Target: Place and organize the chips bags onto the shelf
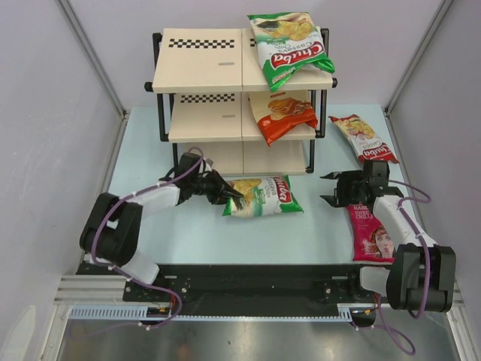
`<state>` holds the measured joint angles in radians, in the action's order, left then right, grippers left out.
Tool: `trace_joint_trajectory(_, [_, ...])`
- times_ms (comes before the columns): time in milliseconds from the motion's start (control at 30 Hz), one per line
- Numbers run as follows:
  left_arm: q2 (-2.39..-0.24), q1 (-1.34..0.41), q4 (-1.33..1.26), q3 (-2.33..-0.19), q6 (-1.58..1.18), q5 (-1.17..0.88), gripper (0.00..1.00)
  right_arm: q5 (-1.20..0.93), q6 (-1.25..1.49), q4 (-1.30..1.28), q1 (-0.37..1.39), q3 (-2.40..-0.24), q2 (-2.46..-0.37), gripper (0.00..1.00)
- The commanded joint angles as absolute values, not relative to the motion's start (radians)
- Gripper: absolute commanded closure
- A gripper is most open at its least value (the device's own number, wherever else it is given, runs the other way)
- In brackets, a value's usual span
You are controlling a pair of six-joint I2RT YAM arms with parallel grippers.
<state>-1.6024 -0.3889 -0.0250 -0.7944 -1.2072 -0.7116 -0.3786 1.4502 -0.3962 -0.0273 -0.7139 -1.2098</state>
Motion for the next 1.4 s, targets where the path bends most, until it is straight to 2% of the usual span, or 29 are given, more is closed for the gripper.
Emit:
trace_joint_trajectory(0, [-1.482,-0.341,0.316,-0.837,-1.013,-0.759,1.0,-0.403,1.374,-0.397,-0.084,-0.712,-1.233,0.35])
trace_joint_trajectory(267, [-1.31,-0.223,0.731,-0.974,-0.732,-0.813,1.0,-0.419,1.422,-0.302,-0.103,-0.71,-1.301,0.36])
trace_joint_trajectory(433, [-1.21,-0.198,0.796,-1.106,-0.725,-0.813,1.0,-0.521,1.469,-0.293,-0.133,-0.719,-1.386,0.37])
trace_joint_trajectory(567, [-1.129,-0.172,0.697,-1.158,-0.805,-0.865,1.0,-0.502,1.433,-0.285,-0.126,-0.825,-1.445,0.45])
trace_joint_trajectory(667, [-1.102,-0.132,0.684,-1.175,-0.844,-0.89,1.0,-0.514,1.43,-0.273,-0.115,-0.87,-1.486,0.46])
trace_joint_trajectory(1033, [-1.129,0.069,1.054,-1.459,-0.577,-0.969,1.0,-0.526,1.408,-0.291,-0.101,-0.907,-1.525,0.42])
trace_joint_trajectory(1167, [-1.091,0.092,0.932,-1.431,-0.667,-1.083,1.0,-0.511,1.378,-0.324,-0.109,-0.907,-1.512,0.42])
trace_joint_trajectory(1300, [-1.063,0.094,0.637,-1.398,-0.82,-1.205,1.0,-0.506,1.382,-0.315,-0.114,-0.907,-1.516,0.41])
trace_joint_trajectory(1367, [-1.06,0.095,0.582,-1.391,-0.863,-1.268,1.0,-0.509,1.39,-0.304,-0.112,-0.907,-1.52,0.41])
